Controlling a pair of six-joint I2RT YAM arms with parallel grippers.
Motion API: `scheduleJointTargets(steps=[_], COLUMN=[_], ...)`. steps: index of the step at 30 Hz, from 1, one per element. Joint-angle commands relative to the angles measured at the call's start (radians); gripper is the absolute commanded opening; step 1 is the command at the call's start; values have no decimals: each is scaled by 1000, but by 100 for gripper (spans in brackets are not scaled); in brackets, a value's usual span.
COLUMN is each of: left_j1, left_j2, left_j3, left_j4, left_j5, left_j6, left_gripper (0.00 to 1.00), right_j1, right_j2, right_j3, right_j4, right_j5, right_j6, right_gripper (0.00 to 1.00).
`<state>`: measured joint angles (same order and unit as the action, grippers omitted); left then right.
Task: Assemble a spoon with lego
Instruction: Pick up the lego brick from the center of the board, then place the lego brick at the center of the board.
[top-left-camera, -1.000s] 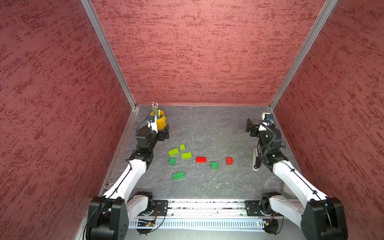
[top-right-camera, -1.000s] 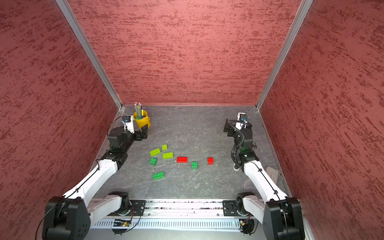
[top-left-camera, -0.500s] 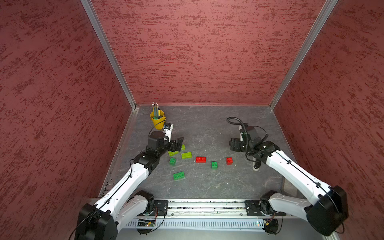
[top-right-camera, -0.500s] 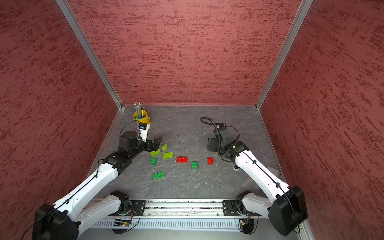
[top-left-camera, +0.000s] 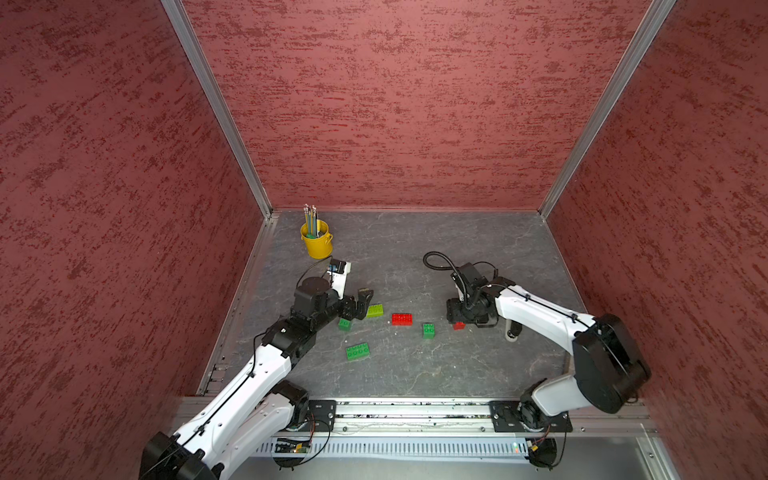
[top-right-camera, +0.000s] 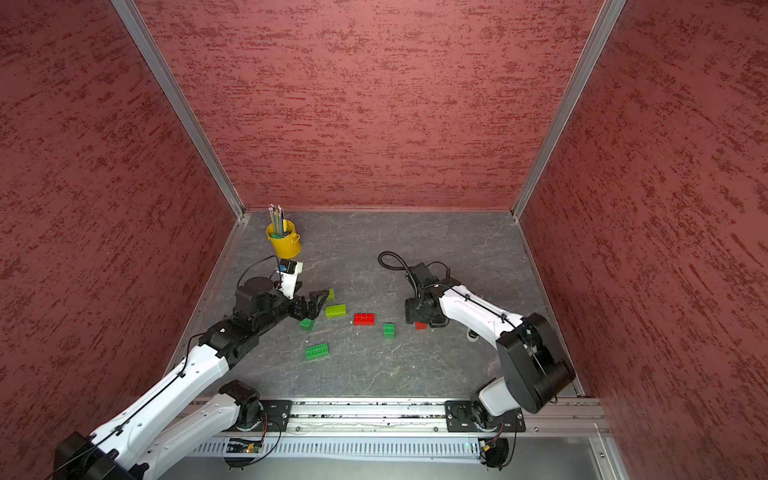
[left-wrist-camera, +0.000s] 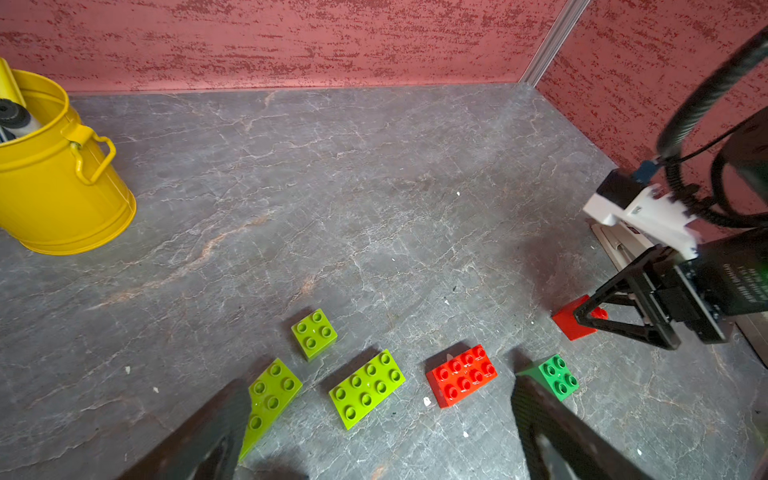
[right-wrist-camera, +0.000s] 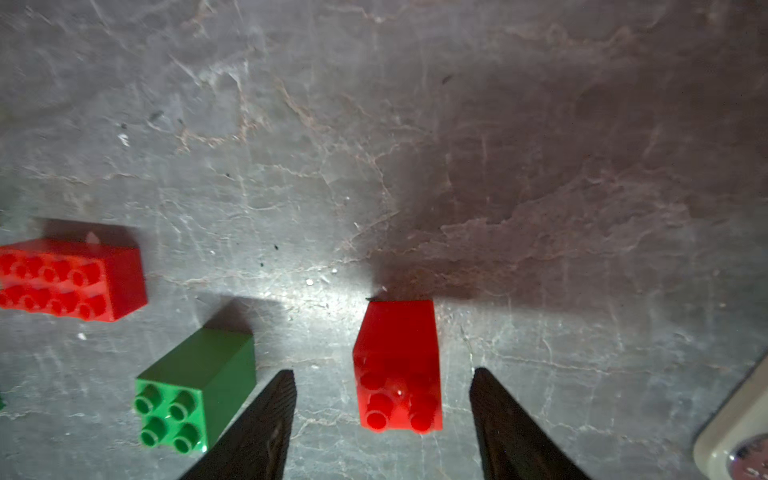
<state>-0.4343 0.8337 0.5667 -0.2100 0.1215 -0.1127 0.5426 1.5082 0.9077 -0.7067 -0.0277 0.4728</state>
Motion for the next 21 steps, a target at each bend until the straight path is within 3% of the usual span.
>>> scheduleJointTargets(steps=[1,11,21], left_j1=[-10,-32,-35], left_j2=[10,49,70], left_j3=[4,7,21], left_j4=[4,26,19], left_j5=[-4,-30,-48], left_j6=[-10,-17,8], left_gripper=[100,100,100], right_j1=[3,5,47], right_j2=[24,105,307], right_j3=[-9,46,336], right_j4=[10,21,10], right_j5=[-8,8,96], right_j6=[-9,0,92], right_gripper=[65,32,27])
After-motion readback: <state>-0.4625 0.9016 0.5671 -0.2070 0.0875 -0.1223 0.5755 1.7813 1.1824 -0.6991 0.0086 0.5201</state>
